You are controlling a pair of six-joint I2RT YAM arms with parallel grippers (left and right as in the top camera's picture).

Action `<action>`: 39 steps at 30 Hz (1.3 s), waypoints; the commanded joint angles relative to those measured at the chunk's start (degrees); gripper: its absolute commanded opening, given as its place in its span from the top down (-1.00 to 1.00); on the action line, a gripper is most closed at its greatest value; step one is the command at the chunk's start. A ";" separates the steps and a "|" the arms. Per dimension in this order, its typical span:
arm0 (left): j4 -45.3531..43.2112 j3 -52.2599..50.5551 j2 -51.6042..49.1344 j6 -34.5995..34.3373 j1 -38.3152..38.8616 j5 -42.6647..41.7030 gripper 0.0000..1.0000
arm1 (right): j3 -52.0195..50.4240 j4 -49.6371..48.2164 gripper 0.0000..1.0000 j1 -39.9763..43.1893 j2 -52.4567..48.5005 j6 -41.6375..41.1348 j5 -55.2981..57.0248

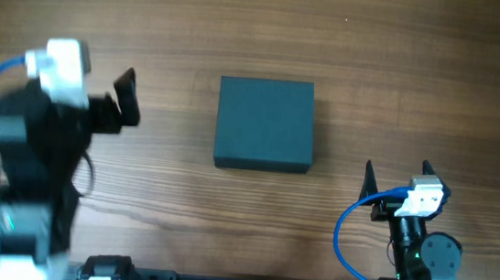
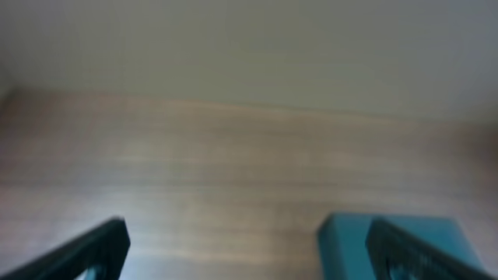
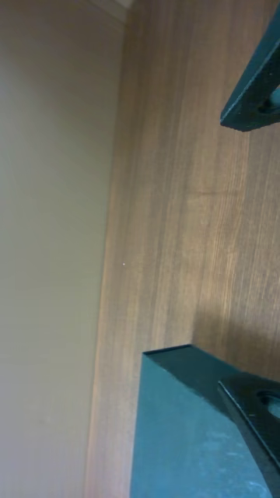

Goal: Pack container

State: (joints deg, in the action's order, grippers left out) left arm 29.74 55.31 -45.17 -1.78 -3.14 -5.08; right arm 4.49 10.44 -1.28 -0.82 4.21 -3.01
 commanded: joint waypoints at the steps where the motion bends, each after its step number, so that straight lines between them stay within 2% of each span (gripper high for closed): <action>1: -16.59 -23.30 17.84 -10.10 1.05 -3.26 -1.00 | -0.02 -0.28 -0.99 0.22 0.68 0.15 -0.52; 3: -21.16 -33.33 25.94 -12.26 1.05 -3.21 -1.00 | -0.02 -0.28 -1.00 0.22 0.68 0.17 -0.52; 5: -21.40 -40.74 32.48 -12.44 1.05 -3.23 -1.00 | -0.02 -0.28 -1.00 0.22 0.68 0.15 -0.52; 10: -19.78 -50.60 42.64 -12.41 1.05 -3.06 -0.99 | -0.02 -0.28 -1.00 0.22 0.68 0.13 -0.52; 30: -18.80 -52.00 44.83 -11.93 1.05 -1.81 -0.99 | -0.02 -0.28 -1.00 0.22 0.68 0.15 -0.52; 31: -18.80 -52.00 44.83 -11.93 1.05 0.11 -0.99 | -0.02 -0.28 -0.99 0.22 0.68 0.15 -0.52; 32: -18.88 -52.00 44.83 -11.96 1.05 7.02 -0.99 | -0.02 -0.28 -1.00 0.22 0.68 0.15 -0.52; 34: -19.50 -52.00 44.83 -11.96 1.05 14.49 -1.00 | -0.02 -0.28 -1.00 0.22 0.68 0.13 -0.52; 39: -19.43 -52.00 44.81 -12.00 1.05 17.14 -0.99 | -0.02 -0.28 -1.00 0.22 0.68 0.15 -0.52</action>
State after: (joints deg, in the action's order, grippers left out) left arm 10.63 3.73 -0.99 -13.21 -2.31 7.25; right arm 4.40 10.26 -1.28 -0.67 4.21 -3.01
